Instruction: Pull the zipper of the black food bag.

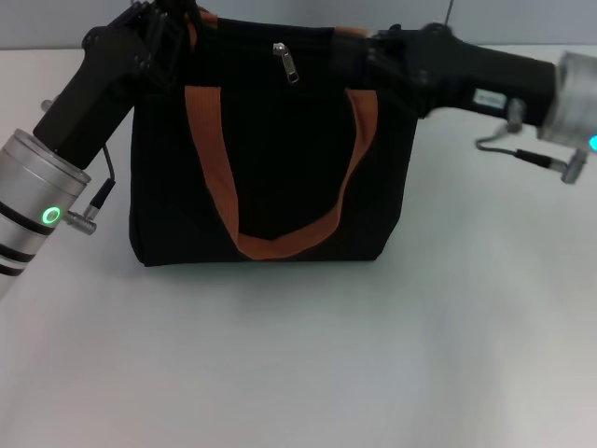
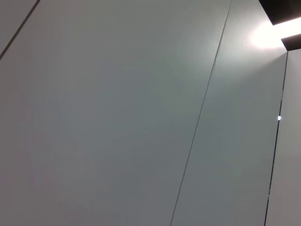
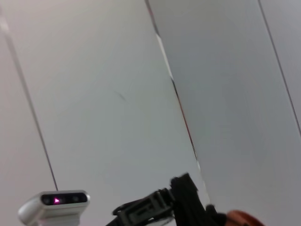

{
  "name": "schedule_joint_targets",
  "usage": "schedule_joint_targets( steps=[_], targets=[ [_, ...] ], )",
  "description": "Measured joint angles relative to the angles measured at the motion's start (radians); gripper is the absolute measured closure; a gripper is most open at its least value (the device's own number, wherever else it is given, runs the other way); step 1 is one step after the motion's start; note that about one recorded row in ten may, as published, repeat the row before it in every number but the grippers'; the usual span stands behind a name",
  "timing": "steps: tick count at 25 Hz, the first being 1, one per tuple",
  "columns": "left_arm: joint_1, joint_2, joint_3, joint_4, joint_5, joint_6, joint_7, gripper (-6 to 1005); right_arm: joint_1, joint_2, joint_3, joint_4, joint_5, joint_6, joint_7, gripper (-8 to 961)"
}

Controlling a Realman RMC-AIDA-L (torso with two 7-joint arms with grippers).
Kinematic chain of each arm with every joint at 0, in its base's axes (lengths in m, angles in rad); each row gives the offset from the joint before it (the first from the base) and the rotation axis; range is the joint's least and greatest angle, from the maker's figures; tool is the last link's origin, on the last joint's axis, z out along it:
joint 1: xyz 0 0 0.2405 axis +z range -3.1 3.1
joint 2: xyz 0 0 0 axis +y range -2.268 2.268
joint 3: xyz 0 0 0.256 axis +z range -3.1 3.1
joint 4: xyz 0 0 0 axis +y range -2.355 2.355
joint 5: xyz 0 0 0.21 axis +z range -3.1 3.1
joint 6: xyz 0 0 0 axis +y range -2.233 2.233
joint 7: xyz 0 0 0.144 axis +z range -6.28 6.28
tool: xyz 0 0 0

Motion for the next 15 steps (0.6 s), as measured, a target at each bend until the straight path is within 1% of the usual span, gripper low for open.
schedule_joint_targets(
  steps=[1, 4, 7, 12, 15],
  targets=[
    [0.0, 0.0, 0.0, 0.0, 0.0, 0.0, 0.0, 892, -0.018, 0.001, -0.003, 0.012, 0.029, -0.014, -0.06, 953],
    [-0.01, 0.0, -0.001, -0.013, 0.0, 0.006, 0.001, 892, -0.038, 0.001, -0.009, 0.042, 0.058, -0.027, -0.144, 870],
    [-0.019, 0.0, -0.001, -0.019, 0.0, 0.015, 0.001, 891, -0.038, 0.0, -0.015, 0.05, 0.057, -0.026, -0.146, 787],
    [-0.047, 0.0, -0.002, -0.025, 0.001, 0.043, 0.001, 890, -0.034, 0.0, -0.026, 0.054, 0.057, 0.014, -0.105, 553],
    [-0.062, 0.0, -0.001, -0.025, 0.001, 0.058, 0.0, 890, -0.02, 0.0, -0.036, 0.063, 0.055, 0.042, -0.076, 492]
  ],
)
